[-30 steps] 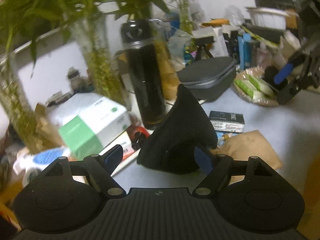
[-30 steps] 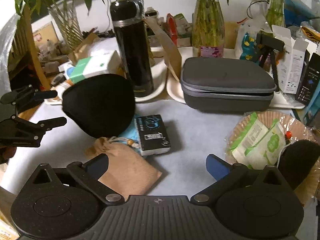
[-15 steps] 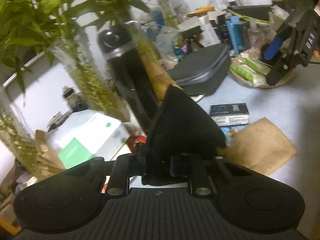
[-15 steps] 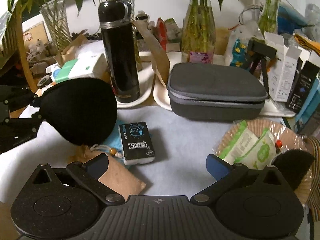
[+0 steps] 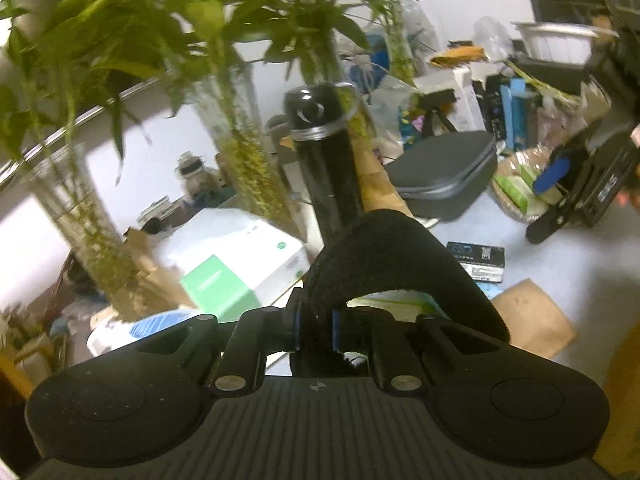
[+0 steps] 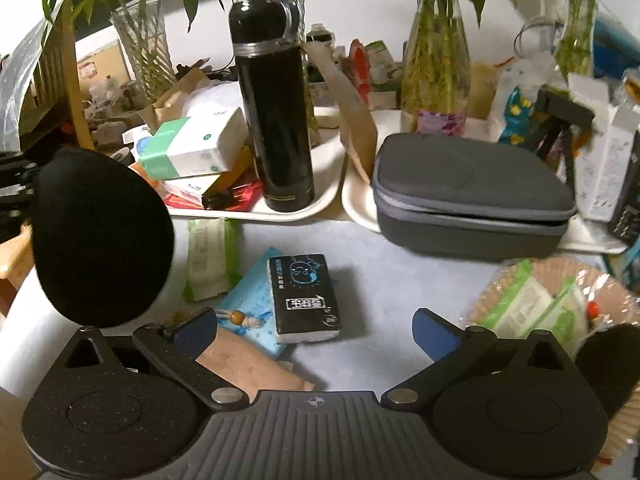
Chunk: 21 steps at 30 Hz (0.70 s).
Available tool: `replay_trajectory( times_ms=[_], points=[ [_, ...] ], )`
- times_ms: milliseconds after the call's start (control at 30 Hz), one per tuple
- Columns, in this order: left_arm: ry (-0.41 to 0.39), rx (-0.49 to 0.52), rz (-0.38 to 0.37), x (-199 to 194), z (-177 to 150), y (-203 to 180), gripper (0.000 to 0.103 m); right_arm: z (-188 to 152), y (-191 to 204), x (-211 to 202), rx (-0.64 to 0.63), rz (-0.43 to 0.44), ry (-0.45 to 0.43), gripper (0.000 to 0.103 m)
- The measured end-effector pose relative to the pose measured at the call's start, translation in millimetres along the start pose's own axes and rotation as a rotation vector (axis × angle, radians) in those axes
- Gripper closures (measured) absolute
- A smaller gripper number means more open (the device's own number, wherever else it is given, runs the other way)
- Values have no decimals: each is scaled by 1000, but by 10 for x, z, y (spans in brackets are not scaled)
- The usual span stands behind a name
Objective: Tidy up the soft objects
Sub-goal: 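Grasp the black printed tissue pack with right while left holds the black cap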
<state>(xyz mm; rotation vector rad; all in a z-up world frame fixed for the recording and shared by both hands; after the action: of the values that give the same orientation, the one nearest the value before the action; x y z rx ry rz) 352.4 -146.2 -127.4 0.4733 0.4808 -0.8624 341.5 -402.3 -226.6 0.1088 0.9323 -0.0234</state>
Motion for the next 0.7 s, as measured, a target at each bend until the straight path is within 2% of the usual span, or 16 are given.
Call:
replay_trajectory(
  times_ms=[233, 333, 467, 633, 700],
  points=[
    [5, -128, -20, -282, -78, 103, 90, 22, 9, 257, 6, 58, 15, 2],
    [16, -168, -28, -328, -116, 138, 90, 47, 9, 381, 23, 71, 30, 15],
    [19, -207, -34, -389, -141, 159, 90, 52, -1, 546, 51, 91, 62, 23],
    [13, -239, -42, -463, -167, 148, 90, 49, -33, 741, 93, 115, 100, 26],
    [15, -246, -45, -493, -175, 134, 90, 33, -12, 805, 94, 130, 118, 34]
  ],
)
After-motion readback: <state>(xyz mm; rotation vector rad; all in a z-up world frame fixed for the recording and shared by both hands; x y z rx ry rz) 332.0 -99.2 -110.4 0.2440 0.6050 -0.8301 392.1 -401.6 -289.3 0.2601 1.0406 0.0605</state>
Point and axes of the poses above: each gripper's, at about its wrist camera, not at the fingertips, and x roughly the way its jaws point, y to its left, z to its top, the point moved 4 cm from there along x, roughly the way its jaws point, and after that the axes turned 10 degrees about -z, right-handed, at the moved point
